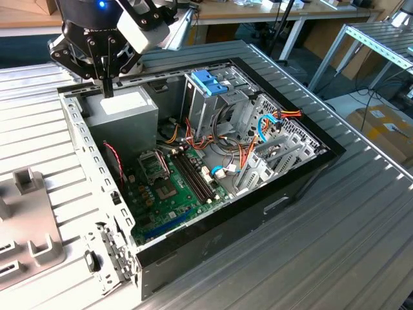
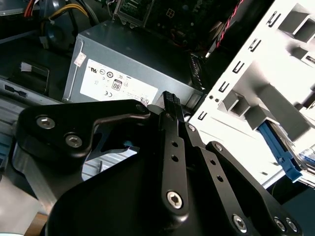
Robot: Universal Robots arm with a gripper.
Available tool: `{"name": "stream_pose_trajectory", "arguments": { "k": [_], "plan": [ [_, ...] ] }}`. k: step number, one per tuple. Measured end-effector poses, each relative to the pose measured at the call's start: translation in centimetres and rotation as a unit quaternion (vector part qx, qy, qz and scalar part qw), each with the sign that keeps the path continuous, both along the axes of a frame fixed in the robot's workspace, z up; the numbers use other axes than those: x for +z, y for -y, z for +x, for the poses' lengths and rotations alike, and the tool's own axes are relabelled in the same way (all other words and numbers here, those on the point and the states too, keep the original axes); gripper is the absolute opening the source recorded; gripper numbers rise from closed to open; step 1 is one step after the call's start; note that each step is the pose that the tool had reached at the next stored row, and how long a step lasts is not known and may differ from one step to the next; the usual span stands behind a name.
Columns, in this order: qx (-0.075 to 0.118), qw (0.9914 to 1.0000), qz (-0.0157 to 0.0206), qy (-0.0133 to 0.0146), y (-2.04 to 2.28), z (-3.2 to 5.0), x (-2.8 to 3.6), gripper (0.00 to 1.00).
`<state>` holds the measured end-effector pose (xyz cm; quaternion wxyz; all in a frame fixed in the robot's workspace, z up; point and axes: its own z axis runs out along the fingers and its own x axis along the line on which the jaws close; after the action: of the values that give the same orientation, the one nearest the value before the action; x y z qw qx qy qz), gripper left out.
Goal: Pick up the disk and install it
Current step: 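Reach for the disk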
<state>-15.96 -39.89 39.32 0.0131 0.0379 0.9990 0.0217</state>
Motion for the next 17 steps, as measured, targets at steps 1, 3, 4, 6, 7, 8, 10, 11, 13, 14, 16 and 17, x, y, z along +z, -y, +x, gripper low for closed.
{"name": "stream_pose_trajectory", "arguments": {
  "k": [1,3,4,6,7,8,10,11,13,14,16,17],
  "plan": [
    [0.0,1.0,0.0,0.0,0.0,-0.08,0.0,0.11],
    [0.0,1.0,0.0,0.0,0.0,-0.19,0.0,0.11],
    [0.0,1.0,-0.0001,0.0,0.0,-0.27,0.01,0.11],
    [0.0,1.0,0.0,0.0,0.0,-0.4,0.0,0.11],
    [0.0,1.0,-0.0001,0.0,0.0,-0.47,0.0,0.11],
    [0.0,1.0,0.0,0.0,0.0,-0.56,0.0,0.11],
    [0.0,1.0,0.0,-0.0001,0.0,-0.7,0.0,0.11],
    [0.0,1.0,0.0,0.0,0.0,-0.76,0.0,0.11],
    [0.0,1.0,0.0,0.0,0.0,-0.9,0.0,0.11],
    [0.0,1.0,0.0,0.0,0.0,-1.0,0.0,0.11],
    [0.0,1.0,0.0,0.0,0.0,-1.14,0.0,0.11],
    [0.0,1.0,0.0,0.0,0.0,-1.2,0.0,0.11]
  ]
}}
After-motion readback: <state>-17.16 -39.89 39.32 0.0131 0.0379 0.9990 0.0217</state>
